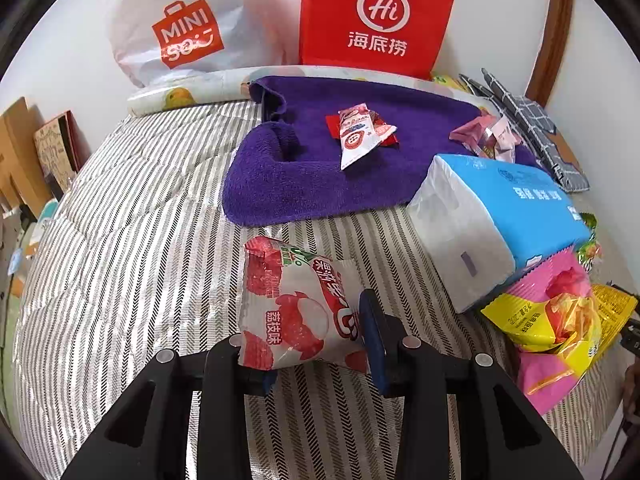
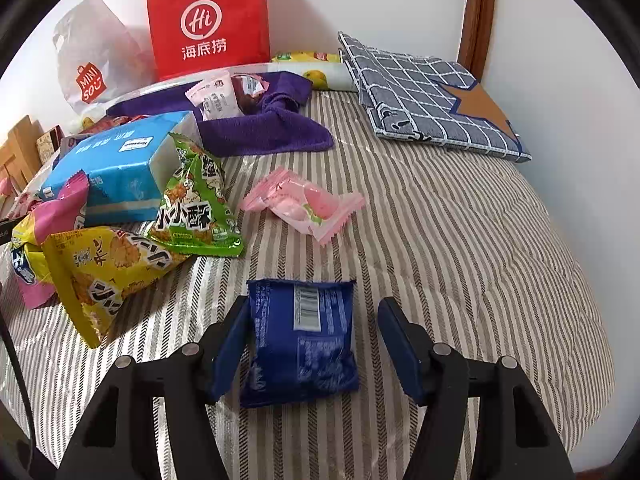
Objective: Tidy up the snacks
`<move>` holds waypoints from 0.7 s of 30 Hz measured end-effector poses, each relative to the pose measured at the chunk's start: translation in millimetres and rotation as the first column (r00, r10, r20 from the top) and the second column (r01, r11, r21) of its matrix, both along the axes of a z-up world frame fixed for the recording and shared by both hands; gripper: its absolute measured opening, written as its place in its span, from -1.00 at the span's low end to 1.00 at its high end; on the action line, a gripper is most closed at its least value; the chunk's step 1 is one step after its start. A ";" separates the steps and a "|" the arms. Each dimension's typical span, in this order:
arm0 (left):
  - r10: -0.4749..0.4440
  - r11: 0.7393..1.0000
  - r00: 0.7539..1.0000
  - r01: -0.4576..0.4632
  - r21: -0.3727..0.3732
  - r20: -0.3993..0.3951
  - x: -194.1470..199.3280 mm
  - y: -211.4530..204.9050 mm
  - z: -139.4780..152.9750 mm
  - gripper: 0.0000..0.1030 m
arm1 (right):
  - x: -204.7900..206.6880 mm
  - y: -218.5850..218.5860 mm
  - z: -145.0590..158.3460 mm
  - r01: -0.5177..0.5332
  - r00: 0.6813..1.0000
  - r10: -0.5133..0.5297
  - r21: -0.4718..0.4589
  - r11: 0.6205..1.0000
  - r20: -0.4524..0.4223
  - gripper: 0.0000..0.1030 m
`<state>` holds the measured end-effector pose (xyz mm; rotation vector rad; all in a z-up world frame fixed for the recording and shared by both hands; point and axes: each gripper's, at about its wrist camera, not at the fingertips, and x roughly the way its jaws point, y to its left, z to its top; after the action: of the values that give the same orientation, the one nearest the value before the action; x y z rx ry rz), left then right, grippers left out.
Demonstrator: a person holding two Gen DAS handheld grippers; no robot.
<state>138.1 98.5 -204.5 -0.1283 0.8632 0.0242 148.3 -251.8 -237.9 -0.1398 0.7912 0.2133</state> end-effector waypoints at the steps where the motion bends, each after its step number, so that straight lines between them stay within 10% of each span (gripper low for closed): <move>1: 0.001 1.000 1.000 -0.001 -0.006 0.001 -0.3 0.5 0.0 -0.31 | 0.0 -1.0 -0.7 0.001 1.000 -0.001 0.013 1.000 0.001 0.15; 8: 0.007 1.000 1.000 -0.007 0.005 0.001 -1.0 -1.8 0.0 -0.34 | -7.8 -6.5 -1.8 0.015 1.000 -0.016 0.051 0.999 0.017 -0.19; 21: -0.017 0.997 1.000 0.017 -0.074 -0.009 -11.1 3.9 10.6 -0.51 | -7.8 6.1 35.3 0.033 0.997 -0.037 0.068 0.997 0.069 -0.22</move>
<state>127.0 102.4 -193.9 -0.1899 0.8747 -0.0229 140.5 -245.7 -202.5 -0.0701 0.7155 0.2004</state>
